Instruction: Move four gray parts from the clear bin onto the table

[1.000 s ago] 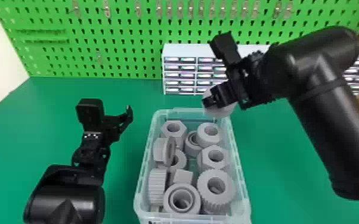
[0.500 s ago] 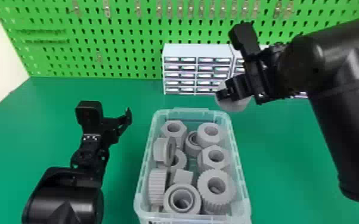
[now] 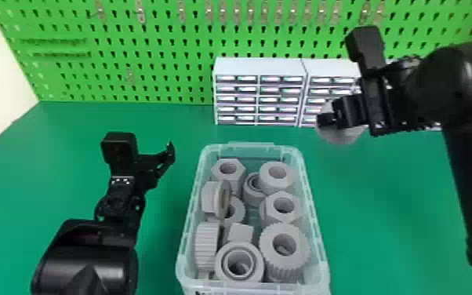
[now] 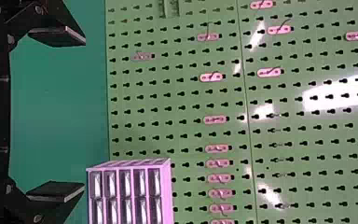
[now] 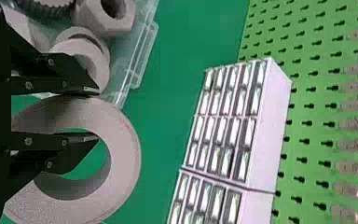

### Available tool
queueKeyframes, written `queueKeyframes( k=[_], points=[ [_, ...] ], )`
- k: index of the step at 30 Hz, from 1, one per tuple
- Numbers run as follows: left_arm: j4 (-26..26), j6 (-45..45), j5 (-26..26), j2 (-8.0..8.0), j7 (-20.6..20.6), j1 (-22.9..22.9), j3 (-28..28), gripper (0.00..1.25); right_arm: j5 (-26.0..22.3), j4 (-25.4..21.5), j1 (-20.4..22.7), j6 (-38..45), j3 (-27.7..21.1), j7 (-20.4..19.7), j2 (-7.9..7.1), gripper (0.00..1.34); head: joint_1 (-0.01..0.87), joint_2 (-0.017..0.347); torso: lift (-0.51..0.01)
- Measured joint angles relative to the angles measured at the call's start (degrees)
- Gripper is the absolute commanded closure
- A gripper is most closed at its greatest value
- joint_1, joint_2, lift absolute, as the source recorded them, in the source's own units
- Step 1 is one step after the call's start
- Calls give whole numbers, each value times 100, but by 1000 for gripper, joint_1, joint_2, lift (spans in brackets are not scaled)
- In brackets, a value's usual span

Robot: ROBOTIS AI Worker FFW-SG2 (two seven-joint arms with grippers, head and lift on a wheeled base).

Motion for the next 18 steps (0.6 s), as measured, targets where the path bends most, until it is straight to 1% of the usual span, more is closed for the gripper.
queueKeyframes(
  k=[8, 18],
  points=[
    [0, 0, 0, 0, 16, -12, -29, 180, 127, -60, 160, 0, -295, 0, -54, 1046, 693, 72, -52],
    [0, 0, 3, 0, 43, -48, -69, 180, 360, -12, 272, 0, -372, 0, -53, 1046, 693, 72, -52]
  ],
)
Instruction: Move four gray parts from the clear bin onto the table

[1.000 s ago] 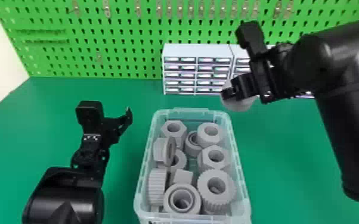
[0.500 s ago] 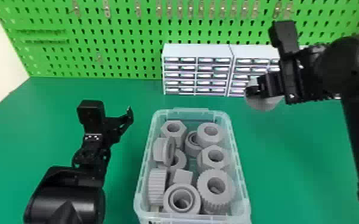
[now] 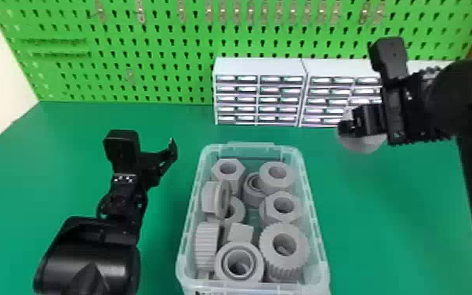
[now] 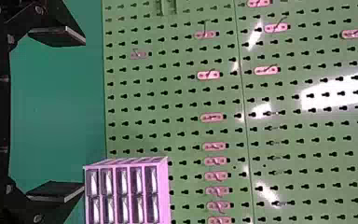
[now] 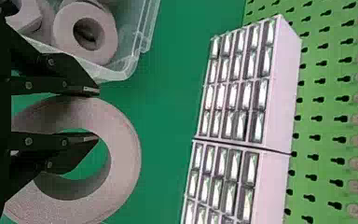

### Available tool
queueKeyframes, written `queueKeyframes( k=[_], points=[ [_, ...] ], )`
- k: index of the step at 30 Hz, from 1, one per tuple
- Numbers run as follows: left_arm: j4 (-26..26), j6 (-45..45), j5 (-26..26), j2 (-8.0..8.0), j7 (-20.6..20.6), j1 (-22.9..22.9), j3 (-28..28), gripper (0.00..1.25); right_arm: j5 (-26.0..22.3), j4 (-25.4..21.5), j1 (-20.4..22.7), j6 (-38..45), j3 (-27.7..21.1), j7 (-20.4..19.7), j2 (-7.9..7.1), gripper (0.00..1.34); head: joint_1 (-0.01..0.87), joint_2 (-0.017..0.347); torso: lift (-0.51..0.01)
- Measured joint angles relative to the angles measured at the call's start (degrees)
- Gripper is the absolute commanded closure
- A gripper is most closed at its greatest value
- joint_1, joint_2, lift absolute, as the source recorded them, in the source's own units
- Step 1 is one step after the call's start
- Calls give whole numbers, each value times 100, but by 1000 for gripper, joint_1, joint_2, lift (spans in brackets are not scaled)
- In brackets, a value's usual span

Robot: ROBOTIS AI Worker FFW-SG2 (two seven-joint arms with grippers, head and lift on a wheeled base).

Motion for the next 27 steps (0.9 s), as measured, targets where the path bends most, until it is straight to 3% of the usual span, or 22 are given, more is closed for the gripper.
queueKeyframes(
  k=[15, 27],
  points=[
    [9, 0, 29, 0, 76, -5, -40, 180, 164, 100, 348, 0, -165, 0, -38, 1046, 693, 72, -52],
    [35, 5, 60, 0, 87, -32, -86, 180, 53, 695, 569, -169, -174, 0, -50, 1046, 693, 72, -52]
  ],
)
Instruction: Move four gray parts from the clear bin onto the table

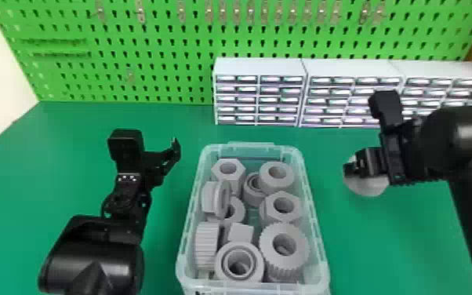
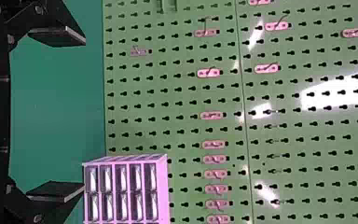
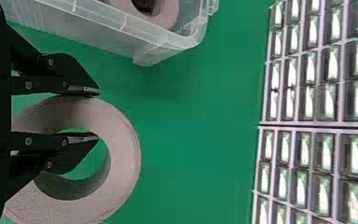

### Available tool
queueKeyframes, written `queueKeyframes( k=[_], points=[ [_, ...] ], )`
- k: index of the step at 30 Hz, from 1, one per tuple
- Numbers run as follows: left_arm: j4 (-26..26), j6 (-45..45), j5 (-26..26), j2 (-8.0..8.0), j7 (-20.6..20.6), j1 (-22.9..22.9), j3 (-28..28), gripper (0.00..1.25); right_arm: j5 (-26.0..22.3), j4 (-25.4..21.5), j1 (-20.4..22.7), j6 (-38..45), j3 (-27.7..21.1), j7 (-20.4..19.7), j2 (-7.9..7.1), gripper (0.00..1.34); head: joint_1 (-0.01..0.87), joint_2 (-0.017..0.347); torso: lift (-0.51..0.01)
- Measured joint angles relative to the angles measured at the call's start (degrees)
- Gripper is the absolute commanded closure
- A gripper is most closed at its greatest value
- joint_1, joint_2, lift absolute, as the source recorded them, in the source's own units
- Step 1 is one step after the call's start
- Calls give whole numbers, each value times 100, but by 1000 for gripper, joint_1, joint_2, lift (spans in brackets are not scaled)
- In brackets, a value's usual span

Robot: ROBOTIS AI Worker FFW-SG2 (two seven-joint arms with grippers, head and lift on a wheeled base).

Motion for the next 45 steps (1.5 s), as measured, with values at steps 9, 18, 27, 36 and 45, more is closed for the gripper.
queueKeyframes(
  k=[9, 18, 27, 36, 45],
  points=[
    [0, -3, 8, 0, 0, 0, -1, 180, -83, 490, 117, -289, 79, 0, -20, 1046, 693, 72, -52],
    [0, -5, 16, 0, 0, 7, 9, 180, -14, 895, 184, -441, 110, 0, -28, 1046, 693, 72, -52],
    [0, -5, 18, 0, 0, 9, 7, 180, 204, 1236, 281, -597, 81, 0, -21, 1046, 693, 72, -52],
    [0, -4, 26, 0, 0, 9, 2, 180, 326, 1493, 328, -703, 62, 0, -20, 1046, 693, 72, -52],
    [0, -4, 34, 0, 0, 9, 7, 180, 309, 1568, 338, -771, 63, 0, -19, 1044, 693, 72, -52]
  ],
)
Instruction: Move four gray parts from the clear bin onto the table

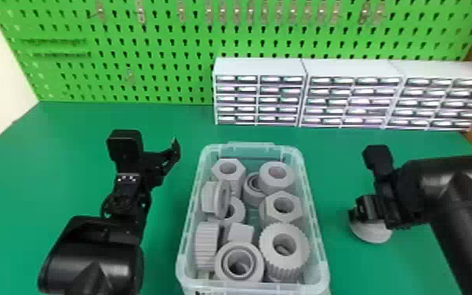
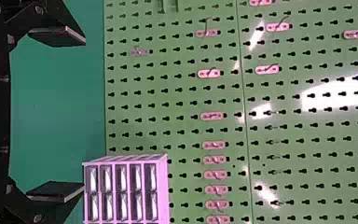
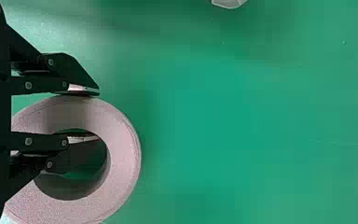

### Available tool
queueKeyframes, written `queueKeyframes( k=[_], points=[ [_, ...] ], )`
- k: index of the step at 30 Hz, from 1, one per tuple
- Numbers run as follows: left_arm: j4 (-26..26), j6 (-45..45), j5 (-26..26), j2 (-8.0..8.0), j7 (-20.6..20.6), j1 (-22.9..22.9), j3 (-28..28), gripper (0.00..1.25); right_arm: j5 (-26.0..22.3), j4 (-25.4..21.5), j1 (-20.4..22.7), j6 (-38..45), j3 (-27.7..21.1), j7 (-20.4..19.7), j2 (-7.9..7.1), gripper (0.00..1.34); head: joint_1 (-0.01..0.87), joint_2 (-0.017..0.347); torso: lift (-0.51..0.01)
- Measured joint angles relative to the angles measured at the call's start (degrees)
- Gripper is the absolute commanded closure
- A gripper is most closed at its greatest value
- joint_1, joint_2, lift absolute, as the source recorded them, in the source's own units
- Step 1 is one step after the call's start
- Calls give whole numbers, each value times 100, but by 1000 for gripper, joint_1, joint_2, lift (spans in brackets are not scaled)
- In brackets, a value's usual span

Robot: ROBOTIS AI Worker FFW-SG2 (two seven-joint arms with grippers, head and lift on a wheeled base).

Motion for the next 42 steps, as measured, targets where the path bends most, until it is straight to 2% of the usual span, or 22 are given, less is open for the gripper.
queueKeyframes(
  k=[4, 6, 12, 14, 37, 42],
  points=[
    [0, 0, 0, 0, 4, 7, 0, 180, -6, 11, 4, -8, 0, 0, 0, 1039, 693, 72, -52],
    [0, 0, 2, 0, 7, 8, 0, 180, -7, 14, 7, -8, 2, 0, 0, 987, 693, 72, -52],
    [0, 0, 12, 0, 9, 11, 0, 180, -18, 20, 8, -11, 9, 0, -1, 619, 693, 72, -52],
    [0, 0, 16, 0, 9, 14, 0, 180, -36, 22, 9, -5, 14, 0, -4, 535, 693, 72, -52],
    [0, 0, 35, 0, 17, 35, 24, 180, -151, 56, -18, 36, 47, 0, -13, 549, 693, 72, -52],
    [0, 0, 37, 0, 17, 61, 42, 180, -194, -117, -81, 221, 96, 0, -17, 549, 693, 72, -52]
  ],
)
